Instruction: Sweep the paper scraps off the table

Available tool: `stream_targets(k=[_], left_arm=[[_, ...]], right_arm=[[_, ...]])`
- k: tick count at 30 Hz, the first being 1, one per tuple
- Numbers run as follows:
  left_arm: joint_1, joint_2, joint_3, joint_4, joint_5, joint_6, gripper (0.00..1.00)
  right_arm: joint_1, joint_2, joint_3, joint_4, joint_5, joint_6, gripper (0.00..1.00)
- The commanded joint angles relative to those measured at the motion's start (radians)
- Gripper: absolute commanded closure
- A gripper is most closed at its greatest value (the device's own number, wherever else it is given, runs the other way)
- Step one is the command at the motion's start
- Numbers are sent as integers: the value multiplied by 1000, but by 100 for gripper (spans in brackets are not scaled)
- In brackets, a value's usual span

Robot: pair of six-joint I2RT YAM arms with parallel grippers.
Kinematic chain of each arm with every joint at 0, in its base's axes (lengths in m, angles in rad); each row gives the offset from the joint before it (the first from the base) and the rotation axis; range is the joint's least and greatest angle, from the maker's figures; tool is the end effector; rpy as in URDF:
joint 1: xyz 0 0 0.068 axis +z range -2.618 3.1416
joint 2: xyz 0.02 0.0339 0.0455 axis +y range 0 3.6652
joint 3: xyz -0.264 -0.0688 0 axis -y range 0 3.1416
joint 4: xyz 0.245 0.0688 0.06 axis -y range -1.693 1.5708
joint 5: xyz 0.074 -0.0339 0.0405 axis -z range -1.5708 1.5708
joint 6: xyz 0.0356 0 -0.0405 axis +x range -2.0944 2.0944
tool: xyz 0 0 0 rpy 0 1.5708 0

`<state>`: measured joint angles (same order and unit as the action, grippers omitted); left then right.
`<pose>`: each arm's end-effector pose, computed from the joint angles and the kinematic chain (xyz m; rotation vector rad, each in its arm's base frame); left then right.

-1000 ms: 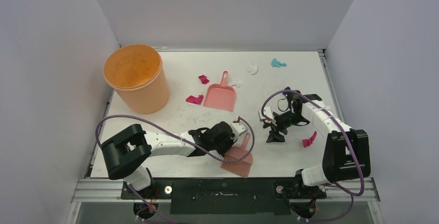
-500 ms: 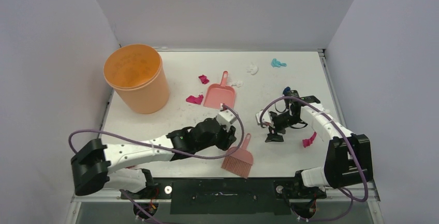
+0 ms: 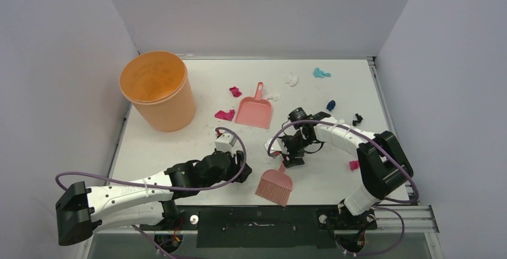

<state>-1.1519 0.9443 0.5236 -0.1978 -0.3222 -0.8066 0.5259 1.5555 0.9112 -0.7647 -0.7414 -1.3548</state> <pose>0.0921 -0.1792 0.2196 0.2008 2.2490 -0.7593 0.2163 0.1533 0.1793 -2.1296 1.4536 0.8327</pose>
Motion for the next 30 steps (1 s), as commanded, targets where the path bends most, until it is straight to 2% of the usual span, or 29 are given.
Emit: stream_targets(k=[1,6,13,23,30], left_arm=[[2,-45,33,-40,-27,-61,48],[3,-109,2,-37,-39,-103,48],[6,-174,-23,-73,-68,-129,48],[9,-168,-40,-53,-63,-128,48],[16,-138,-66,8,-46,-122,48]], right_arm=[[24,64,90,-25,71,2,40],[64,108,104,-18,134,2,39],[94,132,73,-22,185,8,43],[98,-1,-67,40,221,61,58],[98,-97,-156,77,242,105,75]])
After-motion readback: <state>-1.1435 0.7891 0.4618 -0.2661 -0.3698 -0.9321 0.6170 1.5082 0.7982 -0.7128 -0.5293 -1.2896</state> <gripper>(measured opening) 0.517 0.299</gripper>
